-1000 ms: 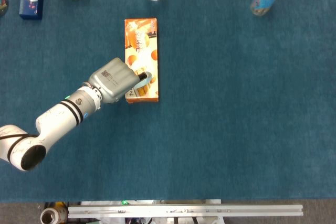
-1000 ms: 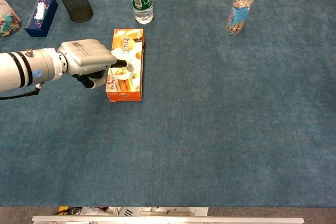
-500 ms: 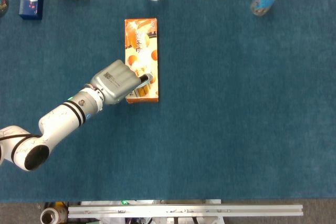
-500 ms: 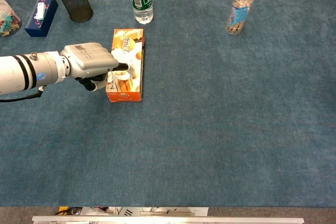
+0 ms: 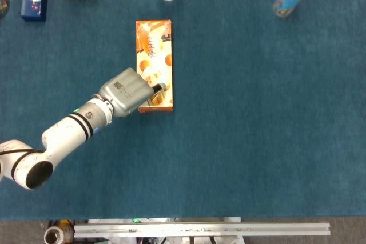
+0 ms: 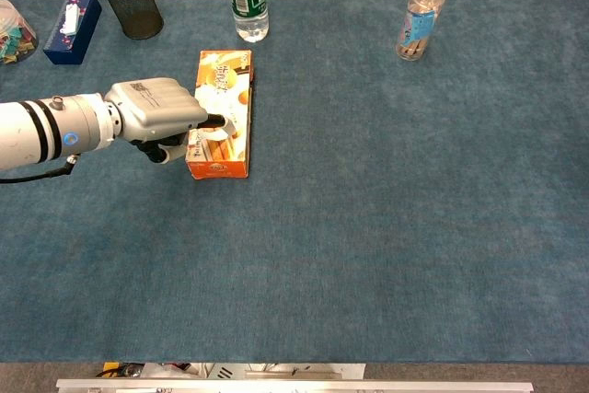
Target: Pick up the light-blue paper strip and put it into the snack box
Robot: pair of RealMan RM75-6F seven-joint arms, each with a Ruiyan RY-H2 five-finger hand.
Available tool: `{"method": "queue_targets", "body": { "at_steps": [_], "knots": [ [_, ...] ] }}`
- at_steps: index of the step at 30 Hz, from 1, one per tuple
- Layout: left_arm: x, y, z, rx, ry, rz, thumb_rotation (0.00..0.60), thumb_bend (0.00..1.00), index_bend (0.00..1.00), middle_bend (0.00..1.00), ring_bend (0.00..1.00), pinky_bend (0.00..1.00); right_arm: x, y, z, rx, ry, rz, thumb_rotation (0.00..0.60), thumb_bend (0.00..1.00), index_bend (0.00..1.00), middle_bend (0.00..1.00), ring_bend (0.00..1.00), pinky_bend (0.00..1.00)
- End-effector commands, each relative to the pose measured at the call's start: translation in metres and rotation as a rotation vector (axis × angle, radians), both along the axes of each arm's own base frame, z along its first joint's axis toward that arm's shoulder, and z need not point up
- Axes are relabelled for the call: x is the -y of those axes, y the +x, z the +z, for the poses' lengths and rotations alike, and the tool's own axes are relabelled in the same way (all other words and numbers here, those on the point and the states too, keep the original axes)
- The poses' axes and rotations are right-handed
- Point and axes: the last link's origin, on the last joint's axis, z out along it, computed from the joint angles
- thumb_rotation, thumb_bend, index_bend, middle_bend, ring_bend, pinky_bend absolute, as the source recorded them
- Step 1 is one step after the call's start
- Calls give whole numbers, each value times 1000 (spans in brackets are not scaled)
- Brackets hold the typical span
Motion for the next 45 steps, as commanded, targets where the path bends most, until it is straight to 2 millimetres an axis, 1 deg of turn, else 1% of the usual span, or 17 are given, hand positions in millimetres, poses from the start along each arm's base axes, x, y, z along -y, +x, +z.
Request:
{"method": "queue_targets", "body": {
  "at_steps": [1, 8, 19, 28, 38, 45],
  "knots": [
    [-1, 0, -1, 0, 1, 3, 600, 992, 138, 985, 1000, 1000, 0, 0, 1, 0, -2, 0, 600, 616, 307, 831, 929, 1000],
    [-5, 3, 4, 24, 20, 14, 600, 992, 138, 984, 1000, 1000, -1, -2, 1, -1, -2, -7, 600, 616, 307, 831, 930, 1000],
    [-2, 0, -3, -2, 0, 8, 600, 992, 138, 983, 1000, 1000, -1, -2, 2, 2, -5, -7, 600, 616, 307, 831, 931, 1000],
    [-5, 5, 1, 24, 14, 17, 600, 992, 138, 982, 1000, 1000, -2, -4, 2, 0, -7, -13, 600, 616, 307, 831, 933, 1000],
    [-6, 2, -4, 0, 4, 18, 600, 992, 138, 982, 1000, 1000, -1, -6, 2, -1, -6, -16, 600, 616, 307, 831, 935, 1000],
    [-10, 6, 1, 25, 23, 27, 600, 992, 138, 982, 1000, 1000, -1, -6, 3, 0, -7, -17, 600, 616, 307, 831, 935, 1000]
  ]
}}
